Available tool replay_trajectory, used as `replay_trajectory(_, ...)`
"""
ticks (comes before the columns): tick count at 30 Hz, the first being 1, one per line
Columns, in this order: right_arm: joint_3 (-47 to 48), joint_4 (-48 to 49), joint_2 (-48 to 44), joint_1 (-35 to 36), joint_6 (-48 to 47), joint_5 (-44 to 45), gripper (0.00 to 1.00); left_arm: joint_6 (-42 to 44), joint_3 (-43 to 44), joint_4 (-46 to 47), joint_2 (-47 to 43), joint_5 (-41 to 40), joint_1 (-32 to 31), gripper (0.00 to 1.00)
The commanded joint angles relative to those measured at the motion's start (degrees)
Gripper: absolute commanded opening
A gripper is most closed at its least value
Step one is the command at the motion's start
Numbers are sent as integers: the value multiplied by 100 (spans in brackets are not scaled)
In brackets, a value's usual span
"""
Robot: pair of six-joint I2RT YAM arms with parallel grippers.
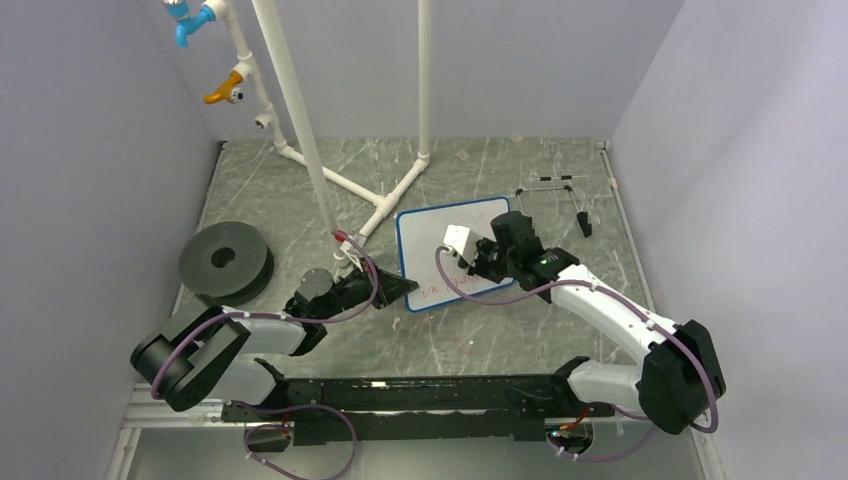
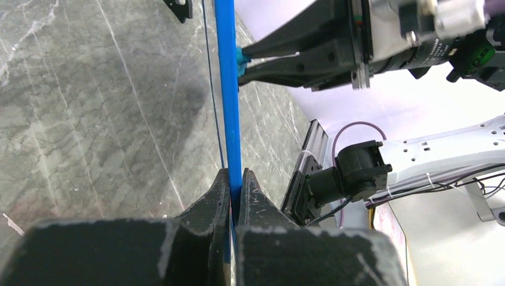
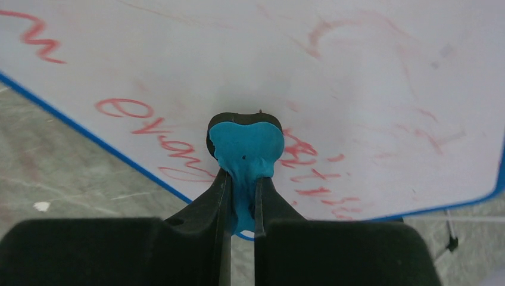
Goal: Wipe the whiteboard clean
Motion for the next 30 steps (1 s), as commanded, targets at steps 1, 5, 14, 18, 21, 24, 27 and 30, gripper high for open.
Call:
replay_trajectory(1,56,633,31,-206,373,704,0,3,181,1399,-239,418,-68,0)
replay_trajectory(5,-1,224,17,-167,42,238,0,20,160,1379,-282,384,-67,0)
replay_trajectory(14,92,-227,16,371,-186,-553,0,3,160,1446,-218,387,-58,0)
replay_trajectory(18,303,330,22,73,395,-14,0,-12,182,1451,-171,431,-60,0)
replay_trajectory(21,588,602,133,-296,787,276,0,-68,218,1529,-71,493,-61,0)
replay_trajectory(24,727,635,205,-561,884,384,0,-72,217,1546,-67,500,-61,0)
replay_trajectory(27,573,600,204,-622,751,357,0,-29,194,1475,-147,486,-61,0)
replay_trajectory(30,386,265,171,-617,414,-93,0,7,173,1419,-219,471,-62,0)
